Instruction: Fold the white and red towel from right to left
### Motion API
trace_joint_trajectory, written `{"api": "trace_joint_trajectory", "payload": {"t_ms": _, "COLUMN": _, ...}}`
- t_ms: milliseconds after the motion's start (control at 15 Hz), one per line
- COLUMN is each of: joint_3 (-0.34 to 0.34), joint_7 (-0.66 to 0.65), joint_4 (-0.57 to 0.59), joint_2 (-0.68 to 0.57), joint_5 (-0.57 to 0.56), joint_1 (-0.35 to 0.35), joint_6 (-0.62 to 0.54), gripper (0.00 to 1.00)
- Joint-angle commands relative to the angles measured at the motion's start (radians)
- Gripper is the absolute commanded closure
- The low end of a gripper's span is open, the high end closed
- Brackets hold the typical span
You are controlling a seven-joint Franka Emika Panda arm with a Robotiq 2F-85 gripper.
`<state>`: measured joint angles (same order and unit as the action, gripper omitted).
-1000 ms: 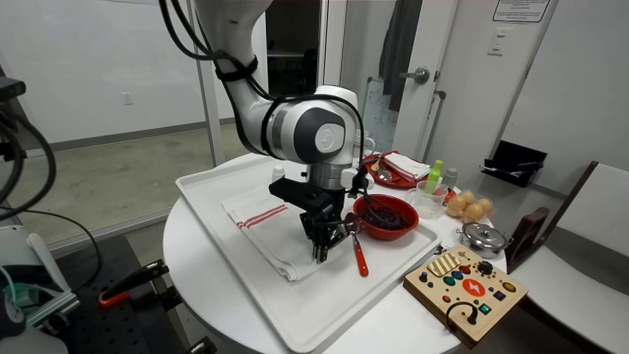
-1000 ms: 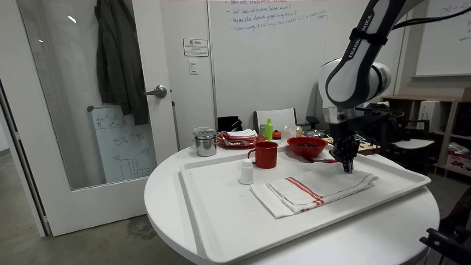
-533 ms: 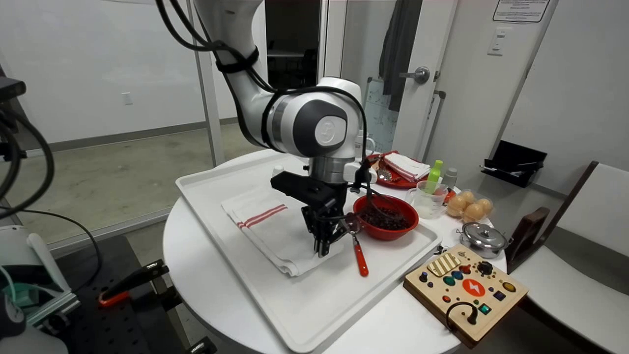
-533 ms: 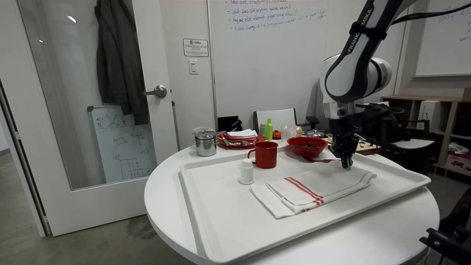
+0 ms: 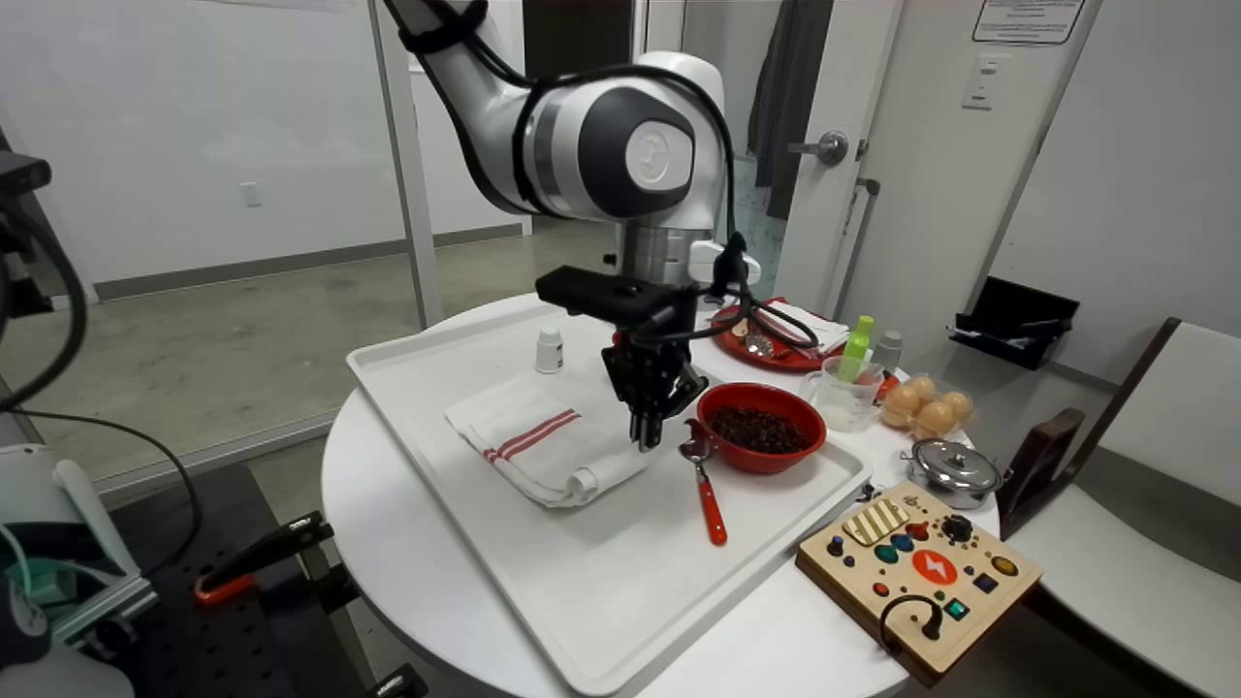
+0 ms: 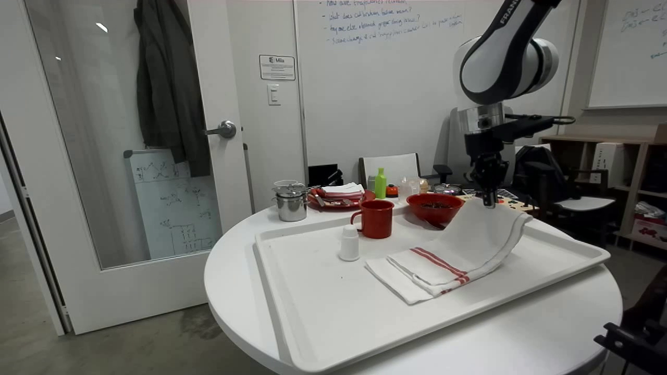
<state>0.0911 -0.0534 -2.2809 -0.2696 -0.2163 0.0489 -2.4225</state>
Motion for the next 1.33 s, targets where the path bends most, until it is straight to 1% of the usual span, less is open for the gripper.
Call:
{"api": "trace_joint_trajectory", "payload": {"t_ms": 0, "joint_3": -0.015, "joint_7": 0.004, "joint_4": -0.012, "joint_2": 0.056, "joint_5": -0.004, "joint_1": -0.024, "joint_6": 0.074, "gripper": 0.92}}
{"api": "trace_joint_trajectory", "payload": {"t_ms": 467, "joint_3": -0.095, "joint_7": -0.016, "joint_4": 0.061, "joint_2": 0.007, "joint_5": 0.002, "joint_1": -0.101, "joint_6": 0.159, "gripper": 0.91}}
{"api": "trace_joint_trajectory", "payload": {"t_ms": 667, "joint_3": -0.128, "joint_7": -0.034, "joint_4": 0.076, "joint_2": 0.009, "joint_5": -0.002, "joint_1": -0.144, "joint_6": 0.187, "gripper": 0.91}}
{"api": "trace_joint_trajectory", "payload": {"t_ms": 1067, "joint_3": -0.179, "joint_7": -0.07, "joint_4": 0.105, "joint_2": 0.0, "joint_5": -0.006, "joint_1": -0.209, "joint_6": 0.209, "gripper": 0.91}}
{"api": "trace_joint_trajectory", "payload": {"t_ms": 1267, "joint_3": -0.19, "joint_7": -0.092, "joint_4": 0.119, "joint_2": -0.025, "joint_5": -0.014, "joint_1": -0.233, "joint_6": 0.209, "gripper": 0.91}}
